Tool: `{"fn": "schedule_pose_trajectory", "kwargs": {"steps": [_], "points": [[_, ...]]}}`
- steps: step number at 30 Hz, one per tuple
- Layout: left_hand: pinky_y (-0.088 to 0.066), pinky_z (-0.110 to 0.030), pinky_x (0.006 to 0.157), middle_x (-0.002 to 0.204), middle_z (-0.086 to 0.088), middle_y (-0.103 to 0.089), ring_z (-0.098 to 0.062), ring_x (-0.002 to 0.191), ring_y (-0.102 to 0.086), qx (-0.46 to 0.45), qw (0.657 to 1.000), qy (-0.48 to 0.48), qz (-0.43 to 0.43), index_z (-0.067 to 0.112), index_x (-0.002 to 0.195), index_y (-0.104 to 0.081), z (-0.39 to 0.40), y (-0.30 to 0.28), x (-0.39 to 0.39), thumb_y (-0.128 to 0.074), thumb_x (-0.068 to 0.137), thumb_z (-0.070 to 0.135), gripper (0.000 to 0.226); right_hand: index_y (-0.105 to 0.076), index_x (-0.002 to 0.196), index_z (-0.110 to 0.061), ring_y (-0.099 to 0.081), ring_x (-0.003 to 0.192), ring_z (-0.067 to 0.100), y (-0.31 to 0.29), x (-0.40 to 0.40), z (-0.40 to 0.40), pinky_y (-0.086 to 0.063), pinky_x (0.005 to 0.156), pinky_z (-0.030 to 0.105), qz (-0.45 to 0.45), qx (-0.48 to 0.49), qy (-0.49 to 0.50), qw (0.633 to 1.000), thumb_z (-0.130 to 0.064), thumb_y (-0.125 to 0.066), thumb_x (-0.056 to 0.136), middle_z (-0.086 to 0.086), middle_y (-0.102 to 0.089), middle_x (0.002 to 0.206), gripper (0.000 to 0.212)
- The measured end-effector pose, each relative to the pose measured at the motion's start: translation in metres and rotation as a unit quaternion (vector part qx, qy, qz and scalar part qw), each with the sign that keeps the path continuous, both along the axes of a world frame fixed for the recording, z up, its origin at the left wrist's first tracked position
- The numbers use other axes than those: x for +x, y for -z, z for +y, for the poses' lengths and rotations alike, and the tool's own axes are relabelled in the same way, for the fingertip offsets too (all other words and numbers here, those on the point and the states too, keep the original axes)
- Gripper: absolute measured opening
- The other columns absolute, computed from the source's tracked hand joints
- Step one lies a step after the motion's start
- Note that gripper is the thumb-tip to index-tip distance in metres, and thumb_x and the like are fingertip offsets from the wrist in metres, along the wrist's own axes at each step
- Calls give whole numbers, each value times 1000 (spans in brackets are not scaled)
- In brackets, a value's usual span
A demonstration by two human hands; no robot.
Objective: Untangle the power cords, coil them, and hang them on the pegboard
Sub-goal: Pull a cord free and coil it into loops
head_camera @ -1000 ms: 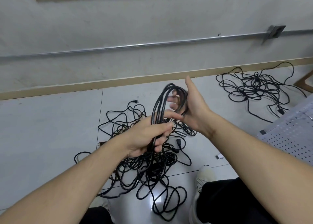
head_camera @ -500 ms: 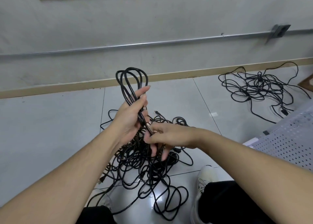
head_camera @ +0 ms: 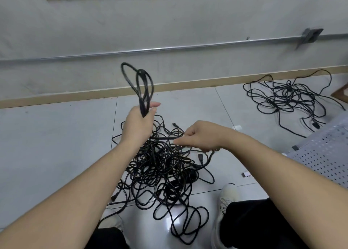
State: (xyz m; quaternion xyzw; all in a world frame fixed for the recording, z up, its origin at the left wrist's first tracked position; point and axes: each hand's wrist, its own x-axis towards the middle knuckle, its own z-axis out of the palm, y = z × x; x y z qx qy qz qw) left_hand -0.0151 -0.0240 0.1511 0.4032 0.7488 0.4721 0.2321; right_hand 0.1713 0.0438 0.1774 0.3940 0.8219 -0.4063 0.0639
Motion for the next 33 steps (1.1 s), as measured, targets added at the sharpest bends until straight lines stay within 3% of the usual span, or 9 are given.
{"fn": "schedule_pose_trajectory", "kwargs": {"steps": [3,7,11,14,19,22,27,31,33], "points": [[-48,-30,85,103,5,-74,-15,97,-65,-36,994,57,88,43,102,-71,2,3,1,-57,103,34,17,-42,59,-20,-35,42,12,-3,5,4,-30,42,19,57,-50,22,997,-54,-70,89,-5,-40,45,54],[-45,-18,75,84,20,-69,-7,88,-62,-61,993,104,-4,38,93,-75,0,-1,4,-59,102,40,19,-57,72,-13,-40,53,13,-1,21,13,-37,54,22,289,-193,69,935,-25,-68,91,-4,-44,56,24],[-45,-25,79,92,3,-74,-14,89,-65,-96,988,119,-30,26,82,-76,-3,-8,19,-46,101,59,49,-73,75,-18,-43,57,11,3,19,20,-41,55,26,378,-122,191,898,-14,-71,91,-7,-50,59,17],[-37,-33,67,62,13,-61,-10,64,-53,-113,975,176,-78,19,67,-66,-4,-14,32,-26,90,85,81,-70,65,-23,-59,85,6,4,7,20,-48,78,28,430,-31,250,867,-22,-84,80,-10,-60,91,21],[-33,-37,67,65,-4,-41,-20,63,-37,-74,954,262,-128,21,68,-52,-11,-7,39,-65,82,63,46,-49,66,-25,-49,128,-1,6,-3,20,-37,107,18,425,53,300,852,-31,-91,71,-14,-51,136,43],[-37,-37,65,68,-14,-44,-20,60,-40,-86,953,262,-122,23,64,-62,-13,-4,35,-53,91,62,48,-45,91,-30,-70,103,16,8,-1,19,-57,95,43,451,-58,290,842,-32,-91,69,1,-68,119,51],[-38,-26,53,84,-4,-70,-13,57,-44,-69,954,230,-182,24,51,-45,-15,-5,31,-48,99,58,59,-33,140,-27,-75,88,22,5,6,17,-62,85,41,382,-172,285,862,-9,-84,81,7,-72,104,80],[-36,-27,51,87,-10,-74,-16,56,-42,-25,969,155,-191,24,50,-42,-9,-10,22,-47,105,48,60,-58,100,-12,-74,84,20,9,15,15,-61,88,40,248,-206,209,923,-23,-76,90,6,-73,85,24],[-36,-29,54,95,-23,-72,-20,59,-42,-37,974,147,-167,23,46,-47,-10,-11,17,-47,102,56,65,-64,84,-13,-69,72,18,8,16,15,-59,77,34,290,-190,194,918,-28,-69,96,3,-66,74,20]]}}
